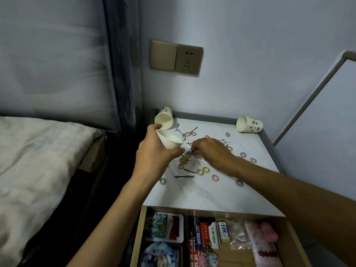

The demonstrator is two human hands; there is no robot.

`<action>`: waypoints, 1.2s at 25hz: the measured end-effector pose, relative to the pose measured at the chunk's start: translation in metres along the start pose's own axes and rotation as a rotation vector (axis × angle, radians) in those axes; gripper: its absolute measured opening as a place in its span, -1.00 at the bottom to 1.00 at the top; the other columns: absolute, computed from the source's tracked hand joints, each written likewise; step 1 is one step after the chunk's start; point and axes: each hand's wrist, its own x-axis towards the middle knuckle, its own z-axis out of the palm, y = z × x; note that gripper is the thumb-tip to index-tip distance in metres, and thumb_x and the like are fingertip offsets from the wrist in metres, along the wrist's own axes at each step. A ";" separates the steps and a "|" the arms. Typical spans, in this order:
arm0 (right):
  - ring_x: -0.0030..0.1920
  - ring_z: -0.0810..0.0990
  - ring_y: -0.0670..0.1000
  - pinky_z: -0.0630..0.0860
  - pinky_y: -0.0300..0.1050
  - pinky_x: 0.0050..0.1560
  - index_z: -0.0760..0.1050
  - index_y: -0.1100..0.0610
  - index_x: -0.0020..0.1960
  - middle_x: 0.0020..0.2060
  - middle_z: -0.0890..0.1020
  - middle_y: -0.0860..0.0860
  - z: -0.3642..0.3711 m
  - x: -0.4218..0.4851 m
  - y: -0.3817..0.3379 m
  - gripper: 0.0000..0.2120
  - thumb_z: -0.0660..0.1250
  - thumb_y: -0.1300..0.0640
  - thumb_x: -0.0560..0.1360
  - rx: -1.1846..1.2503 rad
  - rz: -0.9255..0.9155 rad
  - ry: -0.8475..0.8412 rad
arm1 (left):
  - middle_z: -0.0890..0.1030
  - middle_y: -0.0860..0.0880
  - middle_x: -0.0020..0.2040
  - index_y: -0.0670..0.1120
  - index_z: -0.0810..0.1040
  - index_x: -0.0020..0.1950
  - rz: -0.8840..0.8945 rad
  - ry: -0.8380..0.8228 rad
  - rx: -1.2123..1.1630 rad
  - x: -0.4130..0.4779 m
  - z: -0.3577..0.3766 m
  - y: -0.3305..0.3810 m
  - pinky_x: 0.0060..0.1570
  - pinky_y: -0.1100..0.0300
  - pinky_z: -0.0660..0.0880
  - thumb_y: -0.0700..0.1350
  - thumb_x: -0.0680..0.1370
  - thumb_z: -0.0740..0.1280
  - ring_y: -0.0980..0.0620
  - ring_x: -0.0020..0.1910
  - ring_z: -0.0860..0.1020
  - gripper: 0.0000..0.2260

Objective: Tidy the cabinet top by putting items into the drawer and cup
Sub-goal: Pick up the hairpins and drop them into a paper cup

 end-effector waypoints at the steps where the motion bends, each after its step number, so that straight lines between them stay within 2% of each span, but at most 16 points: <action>1: -0.06 0.62 0.06 0.41 -0.12 -0.17 0.59 0.08 0.03 -0.09 0.67 0.02 -0.012 0.001 0.001 -0.89 0.33 0.10 0.54 0.062 0.056 0.020 | 0.57 -0.04 0.18 0.03 0.32 0.38 0.001 -0.005 0.002 0.000 0.001 0.000 0.09 -0.06 0.55 0.00 0.27 0.61 -0.08 0.11 0.56 -0.23; 4: -0.26 0.63 -0.14 0.50 -0.16 -0.19 0.65 0.04 -0.01 -0.23 0.70 -0.08 -0.058 0.004 0.004 -0.91 0.38 0.09 0.52 0.281 0.057 0.081 | 0.55 0.02 0.13 0.02 0.31 0.40 0.022 -0.043 0.012 -0.004 0.006 0.004 0.04 0.07 0.53 -0.03 0.30 0.60 -0.03 0.09 0.55 -0.24; 7: -0.30 0.56 -0.32 0.39 -0.45 -0.20 0.71 0.09 -0.03 -0.21 0.70 -0.09 -0.096 0.006 -0.011 -0.90 0.46 0.15 0.47 0.402 -0.095 0.080 | 0.51 0.06 0.08 0.01 0.30 0.40 0.045 -0.071 0.010 -0.009 0.009 0.010 -0.09 0.18 0.47 -0.06 0.32 0.59 0.02 0.04 0.52 -0.26; 11: -0.21 0.61 -0.23 0.47 -0.37 -0.13 0.71 0.10 -0.03 -0.19 0.71 -0.07 -0.102 0.010 -0.042 -0.86 0.50 0.19 0.41 0.399 -0.200 -0.076 | 0.56 0.04 0.07 0.01 0.30 0.41 0.050 -0.072 0.009 -0.013 0.004 0.014 -0.14 0.19 0.51 -0.07 0.32 0.58 0.03 -0.01 0.55 -0.26; 13: -0.20 0.63 -0.17 0.52 -0.33 -0.12 0.70 0.14 0.00 -0.15 0.69 -0.06 -0.097 0.010 -0.047 -0.81 0.52 0.20 0.39 0.519 -0.171 0.056 | 0.57 0.05 0.09 0.02 0.31 0.40 0.044 -0.052 -0.007 -0.014 -0.002 0.014 -0.09 0.16 0.54 -0.07 0.31 0.59 0.04 -0.01 0.57 -0.26; 15: -0.24 0.64 -0.10 0.58 -0.25 -0.20 0.68 0.17 -0.02 -0.17 0.68 -0.02 -0.089 0.008 -0.044 -0.83 0.53 0.21 0.38 0.724 -0.030 0.279 | 0.57 0.06 0.11 0.03 0.33 0.38 0.039 -0.011 -0.023 -0.014 -0.012 0.011 -0.01 0.12 0.55 -0.06 0.29 0.60 0.02 0.04 0.57 -0.27; 16: -0.28 0.64 -0.10 0.57 -0.23 -0.25 0.68 0.16 -0.06 -0.21 0.68 -0.01 -0.082 0.007 -0.042 -0.87 0.52 0.21 0.40 0.780 0.065 0.326 | 0.56 0.07 0.10 0.03 0.34 0.37 0.036 0.012 -0.029 -0.012 -0.018 0.009 0.01 0.12 0.54 -0.07 0.29 0.61 0.02 0.06 0.57 -0.27; 17: -0.32 0.63 -0.12 0.54 -0.24 -0.28 0.69 0.15 -0.09 -0.25 0.69 -0.01 -0.073 0.004 -0.040 -0.92 0.51 0.20 0.41 0.748 0.147 0.297 | 0.55 0.08 0.08 0.02 0.35 0.36 0.034 0.030 -0.034 -0.011 -0.022 0.008 0.03 0.10 0.53 -0.07 0.29 0.61 0.01 0.06 0.56 -0.28; 18: -0.34 0.61 -0.13 0.50 -0.25 -0.26 0.69 0.14 -0.12 -0.27 0.69 -0.02 -0.059 0.000 -0.038 -0.94 0.50 0.19 0.41 0.642 0.197 0.199 | 0.54 0.08 0.06 0.02 0.35 0.35 0.031 0.043 -0.037 -0.009 -0.025 0.006 0.05 0.07 0.53 -0.07 0.29 0.61 -0.01 0.06 0.56 -0.29; 20: -0.32 0.60 -0.11 0.50 -0.20 -0.20 0.70 0.09 -0.14 -0.26 0.70 -0.01 -0.028 -0.010 -0.036 -0.95 0.50 0.15 0.40 0.421 0.224 -0.034 | 0.53 0.08 0.05 0.02 0.35 0.34 0.026 0.054 -0.035 -0.008 -0.030 0.004 0.06 0.06 0.53 -0.06 0.29 0.61 -0.02 0.07 0.55 -0.29; 21: -0.29 0.61 -0.08 0.53 -0.15 -0.18 0.70 0.07 -0.14 -0.24 0.70 0.00 -0.015 -0.015 -0.038 -0.95 0.49 0.13 0.40 0.345 0.229 -0.097 | 0.52 0.07 0.05 0.01 0.35 0.35 0.026 0.056 -0.035 -0.008 -0.031 0.004 0.05 0.08 0.52 -0.06 0.29 0.61 -0.01 0.07 0.54 -0.29; 24: -0.16 0.63 0.05 0.57 -0.04 -0.16 0.68 0.07 -0.13 -0.20 0.69 0.03 0.009 -0.021 -0.040 -0.91 0.48 0.09 0.39 0.243 0.260 -0.106 | 0.51 0.07 0.07 0.00 0.33 0.38 0.038 0.056 -0.031 -0.008 -0.033 0.004 0.00 0.16 0.48 -0.05 0.30 0.60 0.02 0.06 0.52 -0.27; 30: -0.09 0.62 0.12 0.40 -0.13 -0.22 0.62 0.11 -0.07 -0.12 0.67 0.09 0.012 -0.024 -0.044 -0.92 0.39 0.11 0.49 0.175 0.262 -0.110 | 0.51 0.10 0.01 0.01 0.35 0.35 0.035 0.068 -0.049 -0.007 -0.026 0.008 0.01 0.12 0.51 -0.07 0.30 0.60 0.02 0.02 0.54 -0.30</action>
